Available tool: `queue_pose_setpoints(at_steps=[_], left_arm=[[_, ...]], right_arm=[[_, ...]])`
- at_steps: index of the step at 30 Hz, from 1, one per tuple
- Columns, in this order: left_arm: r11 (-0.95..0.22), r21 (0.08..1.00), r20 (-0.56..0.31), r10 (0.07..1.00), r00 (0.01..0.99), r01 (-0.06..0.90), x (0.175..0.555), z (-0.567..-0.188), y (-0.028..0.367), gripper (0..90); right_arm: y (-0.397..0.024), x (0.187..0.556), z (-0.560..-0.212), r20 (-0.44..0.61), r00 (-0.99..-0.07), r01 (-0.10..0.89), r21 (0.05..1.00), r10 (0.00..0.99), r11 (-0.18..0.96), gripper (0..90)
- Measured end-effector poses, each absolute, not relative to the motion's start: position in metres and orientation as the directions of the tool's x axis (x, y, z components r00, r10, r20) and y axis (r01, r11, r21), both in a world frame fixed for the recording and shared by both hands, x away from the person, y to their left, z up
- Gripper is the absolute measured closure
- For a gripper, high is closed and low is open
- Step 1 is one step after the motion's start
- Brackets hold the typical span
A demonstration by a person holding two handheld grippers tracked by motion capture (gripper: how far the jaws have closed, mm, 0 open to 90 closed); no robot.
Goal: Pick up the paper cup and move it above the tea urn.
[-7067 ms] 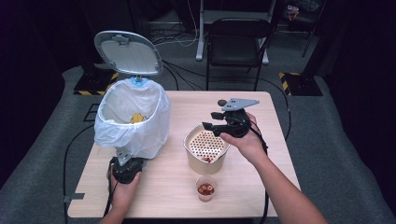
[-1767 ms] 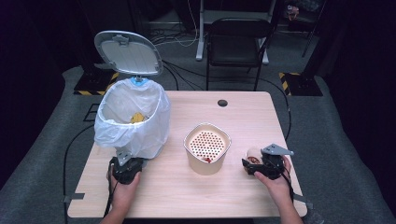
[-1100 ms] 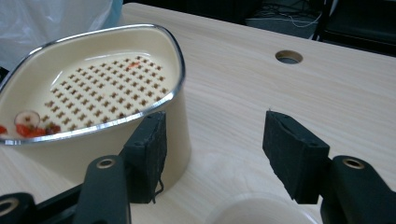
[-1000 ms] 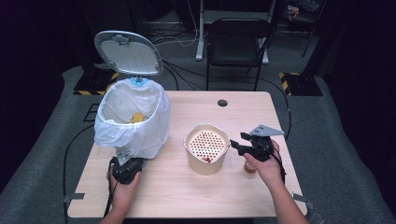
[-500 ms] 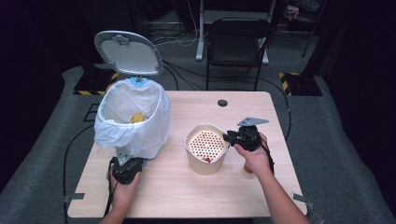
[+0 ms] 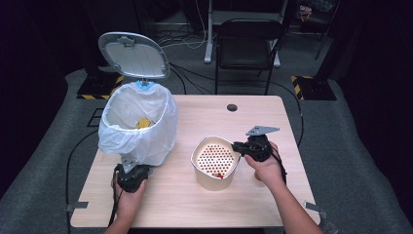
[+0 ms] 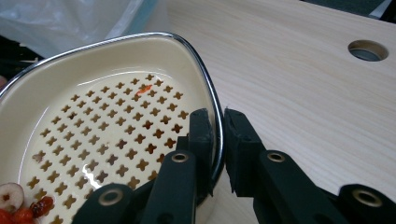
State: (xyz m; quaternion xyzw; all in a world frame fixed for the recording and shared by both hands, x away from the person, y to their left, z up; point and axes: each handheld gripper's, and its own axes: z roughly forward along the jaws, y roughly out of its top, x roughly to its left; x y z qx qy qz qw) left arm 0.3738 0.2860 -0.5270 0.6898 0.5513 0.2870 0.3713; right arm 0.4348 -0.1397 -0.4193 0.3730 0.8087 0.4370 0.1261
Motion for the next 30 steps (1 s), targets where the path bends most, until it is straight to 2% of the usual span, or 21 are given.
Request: queue_pose_setpoints(at_steps=[10, 11, 12, 15, 21, 24, 25, 30], left_arm=[[-0.119, 0.823, -0.015, 0.973, 0.231, 0.556, 0.373, -0.526, 0.286, 60.1], [-0.116, 0.822, -0.019, 0.973, 0.231, 0.558, 0.373, -0.526, 0.286, 60.1], [-0.116, 0.823, -0.019, 0.973, 0.231, 0.556, 0.373, -0.526, 0.286, 60.1], [-0.116, 0.823, -0.019, 0.973, 0.231, 0.556, 0.373, -0.526, 0.286, 60.1], [-0.117, 0.83, -0.012, 0.974, 0.226, 0.546, 0.374, -0.527, 0.286, 60.1], [-0.113, 0.827, -0.017, 0.974, 0.226, 0.551, 0.374, -0.527, 0.286, 60.1], [-0.113, 0.826, -0.017, 0.974, 0.226, 0.551, 0.374, -0.527, 0.286, 60.1], [-0.113, 0.826, -0.017, 0.974, 0.226, 0.552, 0.374, -0.527, 0.286, 60.1]], right_arm=[[-0.142, 0.411, -0.42, 0.139, -0.721, 0.483, 0.803, 0.679, 0.348, 81.1], [-0.142, 0.409, -0.42, 0.139, -0.72, 0.482, 0.805, 0.68, 0.345, 76.5], [-0.143, 0.408, -0.419, 0.141, -0.724, 0.474, 0.813, 0.676, 0.338, 65.3], [-0.147, 0.404, -0.413, 0.135, -0.71, 0.459, 0.833, 0.691, 0.309, 49.1], [-0.166, 0.399, -0.404, 0.03, -0.656, 0.397, 0.864, 0.754, 0.31, 31.8], [-0.178, 0.4, -0.407, 0.028, -0.632, 0.402, 0.866, 0.774, 0.297, 25.6], [-0.186, 0.399, -0.411, 0.023, -0.615, 0.41, 0.864, 0.789, 0.293, 20.4], [-0.198, 0.397, -0.424, 0.005, -0.598, 0.418, 0.855, 0.801, 0.307, 15.5]])
